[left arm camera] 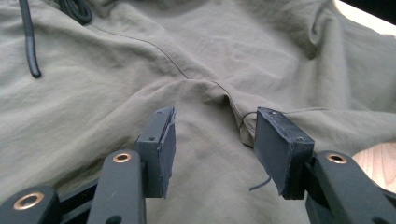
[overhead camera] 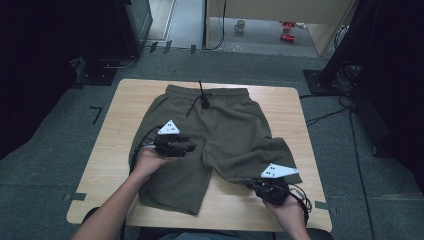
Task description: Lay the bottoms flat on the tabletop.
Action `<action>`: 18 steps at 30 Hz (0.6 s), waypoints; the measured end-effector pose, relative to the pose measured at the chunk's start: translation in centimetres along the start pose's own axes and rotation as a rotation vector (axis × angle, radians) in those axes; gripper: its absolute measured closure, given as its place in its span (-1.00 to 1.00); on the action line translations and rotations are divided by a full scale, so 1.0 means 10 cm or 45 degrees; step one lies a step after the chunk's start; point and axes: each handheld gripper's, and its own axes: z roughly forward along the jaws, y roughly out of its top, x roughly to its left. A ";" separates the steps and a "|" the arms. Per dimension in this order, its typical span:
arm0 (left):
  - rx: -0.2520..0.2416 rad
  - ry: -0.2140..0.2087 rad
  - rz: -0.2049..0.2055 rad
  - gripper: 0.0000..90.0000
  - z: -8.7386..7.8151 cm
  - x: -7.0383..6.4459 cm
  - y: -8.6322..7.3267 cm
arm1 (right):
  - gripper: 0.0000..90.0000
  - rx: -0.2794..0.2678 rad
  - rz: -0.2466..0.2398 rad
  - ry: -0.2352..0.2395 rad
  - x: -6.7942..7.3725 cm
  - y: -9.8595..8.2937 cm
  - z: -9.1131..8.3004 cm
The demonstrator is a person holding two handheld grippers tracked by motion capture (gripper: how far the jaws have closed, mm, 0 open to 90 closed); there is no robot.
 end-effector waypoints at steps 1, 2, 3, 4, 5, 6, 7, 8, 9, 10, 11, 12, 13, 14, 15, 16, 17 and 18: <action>0.000 0.000 0.000 0.08 0.00 0.00 0.00 | 0.94 0.000 0.000 0.000 0.00 0.00 0.00; -0.008 0.000 -0.002 0.08 -0.01 0.00 0.00 | 0.94 -0.008 0.013 0.014 0.10 -0.03 -0.03; -0.010 0.001 -0.001 0.08 -0.01 0.00 0.00 | 0.94 -0.013 0.019 0.022 0.15 -0.04 -0.05; -0.011 0.001 -0.001 0.08 -0.01 0.00 0.00 | 0.94 -0.021 0.015 0.028 0.20 -0.06 -0.06; -0.013 -0.001 -0.001 0.08 -0.01 0.00 0.00 | 0.94 -0.025 0.007 0.037 0.25 -0.08 -0.07; -0.013 -0.001 -0.001 0.08 -0.01 0.00 0.00 | 0.94 -0.025 0.007 0.037 0.25 -0.08 -0.07; -0.011 0.001 0.003 0.08 0.00 0.00 0.00 | 0.94 -0.038 -0.023 0.039 0.36 -0.10 -0.10; -0.008 -0.001 0.005 0.08 0.00 0.00 0.00 | 0.94 -0.038 -0.041 0.038 0.42 -0.10 -0.11; -0.005 0.000 0.007 0.08 0.01 0.00 0.00 | 0.94 -0.046 -0.055 0.042 0.48 -0.10 -0.12; -0.001 0.000 0.010 0.08 0.01 0.00 0.00 | 0.93 -0.057 -0.059 0.049 0.53 -0.11 -0.12; -0.001 0.000 0.010 0.08 0.01 0.00 0.00 | 0.93 -0.057 -0.077 0.048 0.58 -0.11 -0.12; 0.005 0.003 0.021 0.07 0.00 0.00 -0.01 | 0.93 -0.051 -0.096 0.037 0.62 -0.11 -0.12; 0.004 0.006 0.023 0.07 0.00 -0.01 -0.01 | 0.92 -0.045 -0.107 0.036 0.65 -0.12 -0.12; 0.004 0.006 0.022 0.07 0.00 -0.01 -0.01 | 0.89 -0.044 -0.097 0.040 0.66 -0.13 -0.12; 0.003 0.008 0.022 0.07 -0.01 0.00 -0.01 | 0.79 -0.047 -0.086 0.052 0.67 -0.13 -0.12; 0.002 0.009 0.023 0.06 -0.01 0.00 -0.01 | 0.61 -0.056 -0.080 0.064 0.67 -0.13 -0.12; 0.000 0.011 0.022 0.06 -0.01 0.00 -0.01 | 0.41 -0.074 -0.073 0.065 0.66 -0.12 -0.12; 0.000 0.013 0.019 0.06 -0.01 0.01 -0.01 | 0.29 -0.094 -0.068 0.067 0.65 -0.10 -0.14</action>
